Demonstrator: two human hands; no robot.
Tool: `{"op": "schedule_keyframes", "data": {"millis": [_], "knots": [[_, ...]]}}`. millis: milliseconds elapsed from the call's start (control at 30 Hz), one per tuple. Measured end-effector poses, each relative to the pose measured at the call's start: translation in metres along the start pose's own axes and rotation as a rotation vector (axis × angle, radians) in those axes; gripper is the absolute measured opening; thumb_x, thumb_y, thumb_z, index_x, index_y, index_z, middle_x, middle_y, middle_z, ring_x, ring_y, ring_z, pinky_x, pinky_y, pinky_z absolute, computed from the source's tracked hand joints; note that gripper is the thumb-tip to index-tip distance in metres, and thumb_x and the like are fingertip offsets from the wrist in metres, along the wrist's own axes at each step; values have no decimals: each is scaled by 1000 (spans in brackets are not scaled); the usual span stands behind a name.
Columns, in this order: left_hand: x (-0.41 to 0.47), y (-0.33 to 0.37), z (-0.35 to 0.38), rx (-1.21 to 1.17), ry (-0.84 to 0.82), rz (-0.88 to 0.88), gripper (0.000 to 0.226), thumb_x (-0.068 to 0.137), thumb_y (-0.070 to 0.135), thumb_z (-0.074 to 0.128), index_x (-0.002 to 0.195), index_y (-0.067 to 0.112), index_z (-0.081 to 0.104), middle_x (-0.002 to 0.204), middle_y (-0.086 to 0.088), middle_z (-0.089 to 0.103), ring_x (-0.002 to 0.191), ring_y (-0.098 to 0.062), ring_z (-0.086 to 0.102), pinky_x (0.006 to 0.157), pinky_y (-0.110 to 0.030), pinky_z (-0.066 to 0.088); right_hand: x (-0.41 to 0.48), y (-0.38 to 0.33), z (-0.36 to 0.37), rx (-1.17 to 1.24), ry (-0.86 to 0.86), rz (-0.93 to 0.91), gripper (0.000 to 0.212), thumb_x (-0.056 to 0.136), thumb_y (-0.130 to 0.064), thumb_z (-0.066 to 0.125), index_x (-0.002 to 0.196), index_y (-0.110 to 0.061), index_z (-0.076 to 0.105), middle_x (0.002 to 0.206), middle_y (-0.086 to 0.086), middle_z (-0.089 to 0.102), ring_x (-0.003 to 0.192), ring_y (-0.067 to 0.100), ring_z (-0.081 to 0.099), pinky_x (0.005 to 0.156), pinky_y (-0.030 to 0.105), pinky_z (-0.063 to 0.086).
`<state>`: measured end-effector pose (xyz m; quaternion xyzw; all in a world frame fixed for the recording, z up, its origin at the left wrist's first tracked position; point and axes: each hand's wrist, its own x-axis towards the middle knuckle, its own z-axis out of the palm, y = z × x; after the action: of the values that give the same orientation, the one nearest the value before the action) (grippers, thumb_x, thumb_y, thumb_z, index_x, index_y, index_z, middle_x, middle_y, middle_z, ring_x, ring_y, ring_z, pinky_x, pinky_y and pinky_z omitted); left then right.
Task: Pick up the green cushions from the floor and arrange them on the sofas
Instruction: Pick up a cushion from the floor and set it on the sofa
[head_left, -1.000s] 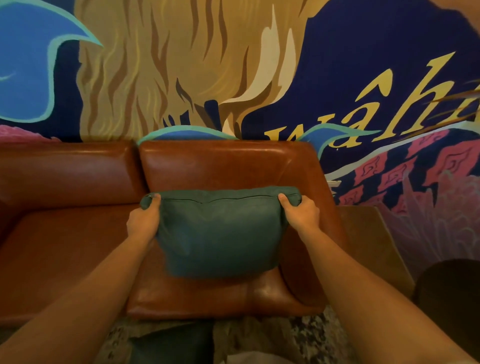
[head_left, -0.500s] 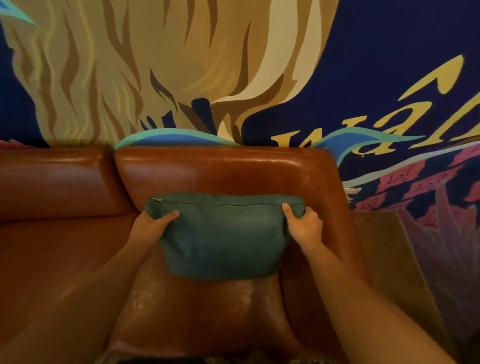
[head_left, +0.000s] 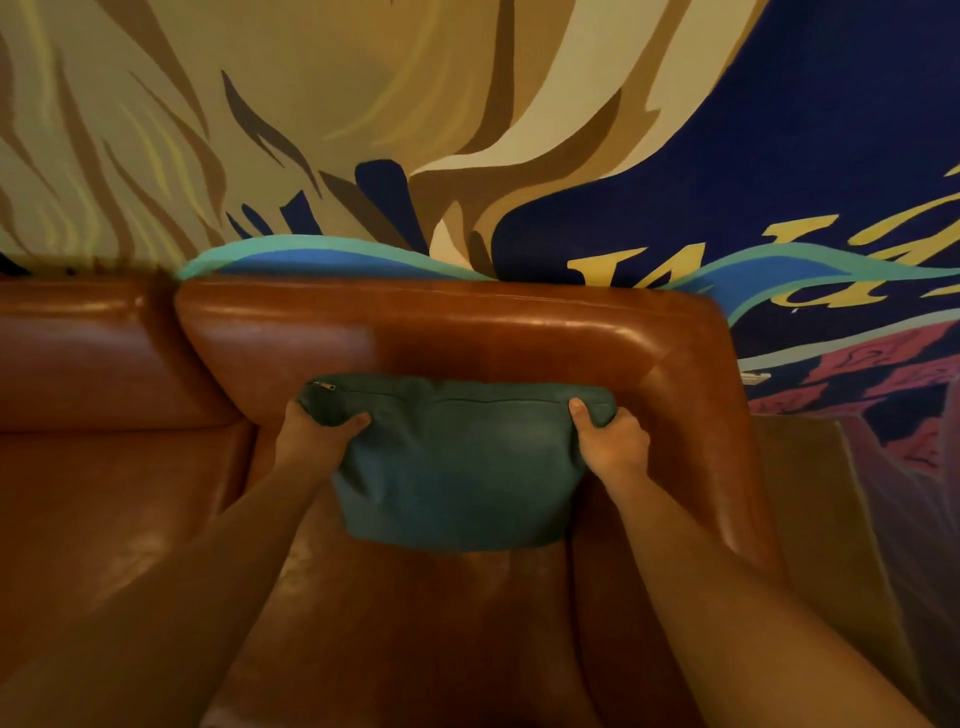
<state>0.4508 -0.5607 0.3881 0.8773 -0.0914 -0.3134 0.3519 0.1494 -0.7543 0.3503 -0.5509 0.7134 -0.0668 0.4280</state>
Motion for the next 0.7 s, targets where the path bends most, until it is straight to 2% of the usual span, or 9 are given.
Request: {"op": "schedule_keyframes", "data": {"millis": [233, 367, 467, 533, 600, 700], "knots": [[27, 12, 28, 19, -12, 17, 104, 85, 28, 89, 162, 5, 22, 160, -17, 43, 144, -39, 46, 113, -48, 45, 28, -3, 8, 77, -41, 86, 69, 98, -63, 68, 138, -7, 61, 138, 18, 66, 127, 39, 65, 102, 46, 56], [37, 14, 31, 45, -26, 22, 110, 84, 31, 89, 163, 6, 16, 161, -16, 42, 145, -38, 46, 113, -48, 46, 40, -6, 13, 148, -86, 141, 69, 98, -63, 68, 140, -10, 51, 138, 16, 62, 125, 42, 64, 99, 58, 61], [39, 14, 34, 59, -13, 26, 111, 85, 32, 89, 164, 7, 15, 161, -17, 42, 144, -38, 47, 109, -44, 46, 42, -7, 15, 153, -113, 154, 68, 100, -64, 64, 140, -11, 45, 135, 15, 60, 125, 42, 63, 99, 60, 60], [36, 16, 35, 65, -4, 14, 118, 86, 32, 88, 167, 13, 4, 163, -18, 39, 145, -40, 46, 111, -46, 45, 40, -8, 15, 129, -118, 162, 71, 101, -65, 61, 144, -11, 41, 140, 16, 61, 125, 42, 63, 102, 60, 58], [28, 19, 36, 83, 18, 7, 125, 88, 28, 86, 167, 24, -10, 164, -22, 37, 143, -44, 47, 112, -51, 45, 36, -11, 14, 136, -121, 173, 79, 103, -64, 60, 156, -12, 33, 147, 17, 58, 130, 43, 60, 105, 59, 56], [12, 25, 35, 106, 73, 25, 122, 90, 21, 83, 167, 30, -10, 163, -25, 34, 142, -47, 46, 112, -53, 44, 28, -15, 12, 188, -102, 155, 84, 104, -60, 60, 165, -15, 23, 155, 17, 53, 137, 42, 56, 110, 58, 54]]}}
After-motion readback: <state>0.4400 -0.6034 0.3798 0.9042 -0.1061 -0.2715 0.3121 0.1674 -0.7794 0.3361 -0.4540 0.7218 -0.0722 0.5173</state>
